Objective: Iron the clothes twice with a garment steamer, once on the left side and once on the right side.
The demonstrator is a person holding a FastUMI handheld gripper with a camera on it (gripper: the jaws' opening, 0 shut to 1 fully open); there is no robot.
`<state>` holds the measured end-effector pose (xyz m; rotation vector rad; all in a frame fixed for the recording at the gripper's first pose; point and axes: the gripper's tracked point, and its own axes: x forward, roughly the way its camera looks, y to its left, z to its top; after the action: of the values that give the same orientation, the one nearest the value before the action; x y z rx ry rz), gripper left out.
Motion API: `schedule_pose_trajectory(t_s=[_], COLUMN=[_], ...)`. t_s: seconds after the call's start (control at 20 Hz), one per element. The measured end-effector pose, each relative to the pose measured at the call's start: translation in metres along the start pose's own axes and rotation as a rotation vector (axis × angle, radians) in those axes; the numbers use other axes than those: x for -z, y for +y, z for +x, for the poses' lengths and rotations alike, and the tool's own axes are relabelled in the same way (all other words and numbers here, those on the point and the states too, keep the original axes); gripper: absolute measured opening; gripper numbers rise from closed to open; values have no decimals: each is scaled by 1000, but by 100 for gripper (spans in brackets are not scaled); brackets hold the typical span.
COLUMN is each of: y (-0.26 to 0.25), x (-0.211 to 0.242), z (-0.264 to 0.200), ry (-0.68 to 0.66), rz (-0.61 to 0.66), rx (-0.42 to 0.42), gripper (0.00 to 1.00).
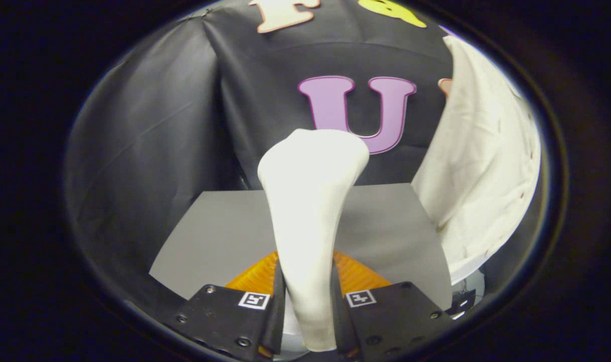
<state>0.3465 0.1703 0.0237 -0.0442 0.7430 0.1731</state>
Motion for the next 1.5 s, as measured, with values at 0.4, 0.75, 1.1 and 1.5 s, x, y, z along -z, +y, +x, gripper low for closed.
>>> schedule_pose_trajectory(t_s=[0.4, 0.75, 1.1, 1.5], y=[-23, -45, -154, -236], x=[1, -79, -125, -147], z=[-34, -97, -146, -153], ry=[-63, -379, -570, -702], rz=[80, 110, 30, -96], rx=[-2, -29, 179, 278], gripper=[39, 38, 38, 38])
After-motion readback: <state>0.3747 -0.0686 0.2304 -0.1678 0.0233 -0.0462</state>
